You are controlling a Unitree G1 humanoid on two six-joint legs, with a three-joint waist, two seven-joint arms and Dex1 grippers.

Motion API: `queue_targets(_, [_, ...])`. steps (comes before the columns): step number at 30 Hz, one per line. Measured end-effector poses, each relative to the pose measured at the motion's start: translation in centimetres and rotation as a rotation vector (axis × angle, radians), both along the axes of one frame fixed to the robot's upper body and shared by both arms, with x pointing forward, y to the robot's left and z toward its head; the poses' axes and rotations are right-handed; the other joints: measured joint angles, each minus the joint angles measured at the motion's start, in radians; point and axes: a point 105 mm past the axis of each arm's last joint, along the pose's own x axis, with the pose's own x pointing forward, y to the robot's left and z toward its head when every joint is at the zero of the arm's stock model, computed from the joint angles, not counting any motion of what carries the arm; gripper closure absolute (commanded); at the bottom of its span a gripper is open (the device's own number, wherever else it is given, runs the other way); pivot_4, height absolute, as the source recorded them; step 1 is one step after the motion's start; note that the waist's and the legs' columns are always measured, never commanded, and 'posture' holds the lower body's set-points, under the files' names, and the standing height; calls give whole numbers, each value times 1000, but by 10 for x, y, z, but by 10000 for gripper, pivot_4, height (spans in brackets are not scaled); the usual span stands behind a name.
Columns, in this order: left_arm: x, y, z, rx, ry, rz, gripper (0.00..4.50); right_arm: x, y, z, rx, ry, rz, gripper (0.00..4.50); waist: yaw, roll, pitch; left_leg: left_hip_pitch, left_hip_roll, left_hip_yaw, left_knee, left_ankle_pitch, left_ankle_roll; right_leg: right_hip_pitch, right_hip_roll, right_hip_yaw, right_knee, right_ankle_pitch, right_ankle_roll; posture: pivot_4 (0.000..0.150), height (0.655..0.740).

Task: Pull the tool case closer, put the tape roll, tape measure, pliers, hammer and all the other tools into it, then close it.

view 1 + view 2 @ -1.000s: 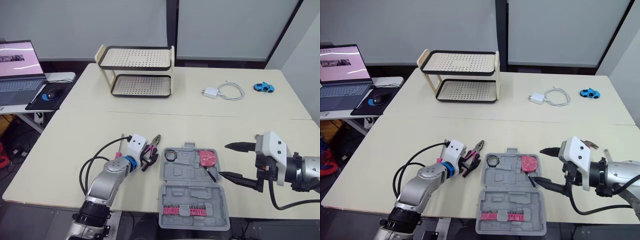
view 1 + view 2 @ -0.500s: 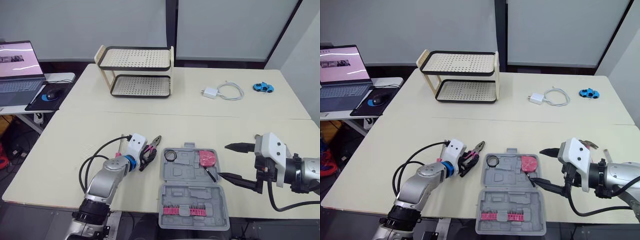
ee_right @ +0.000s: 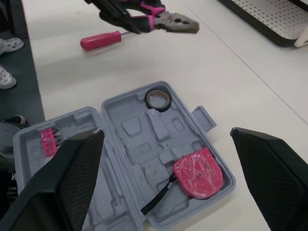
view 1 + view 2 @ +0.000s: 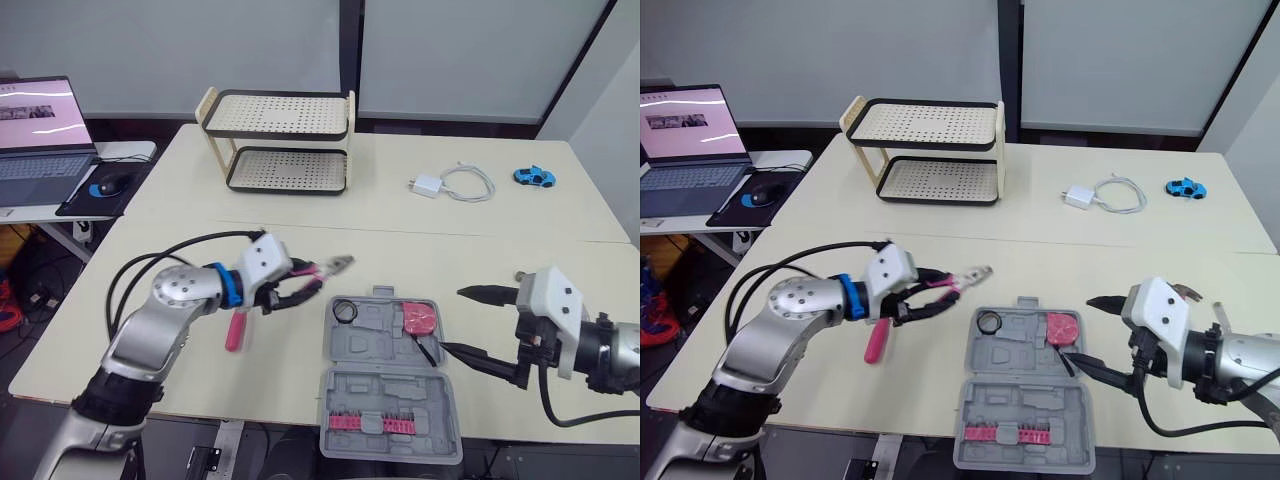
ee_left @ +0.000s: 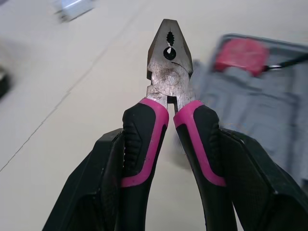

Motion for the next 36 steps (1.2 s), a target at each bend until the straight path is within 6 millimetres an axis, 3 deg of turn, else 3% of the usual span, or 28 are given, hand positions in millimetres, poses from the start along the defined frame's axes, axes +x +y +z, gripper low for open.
queue_targets(7, [-15, -25, -12, 133, 91, -264, 19224, -19, 11, -2, -62, 0, 40, 0, -15, 0, 0, 1, 0, 1, 0, -2, 3, 0, 2, 0, 3, 0, 0, 1500, 7400])
queue_targets(12, [-24, -45, -19, 142, 128, -346, 19224, -14, 34, -10, -49, -2, 88, 0, -16, -1, 1, 1, 0, 0, 1, -2, 4, 0, 2, 0, 4, 0, 0, 1500, 7400])
queue_targets(16, [-24, -53, -18, 132, 133, -352, 19224, -7, 45, -21, -50, 15, 109, 0, -15, -1, 1, 1, 0, -1, 1, -1, 3, 0, 2, 0, 4, 0, 0, 1500, 7400])
queue_targets(24, [-24, -73, -30, 149, 142, -321, 19224, 10, 41, -36, -74, 55, 144, 0, -14, -1, 1, 1, 0, 0, 1, -1, 2, 0, 1, 0, 4, 0, 0, 1500, 7400])
queue_targets(36, [-23, -75, -28, 167, 124, -298, 19225, 33, 44, -66, -118, 39, 211, 0, -17, -1, 1, 1, 0, 0, 1, 0, 0, -1, 1, 0, 5, 0, 0, 1500, 7400])
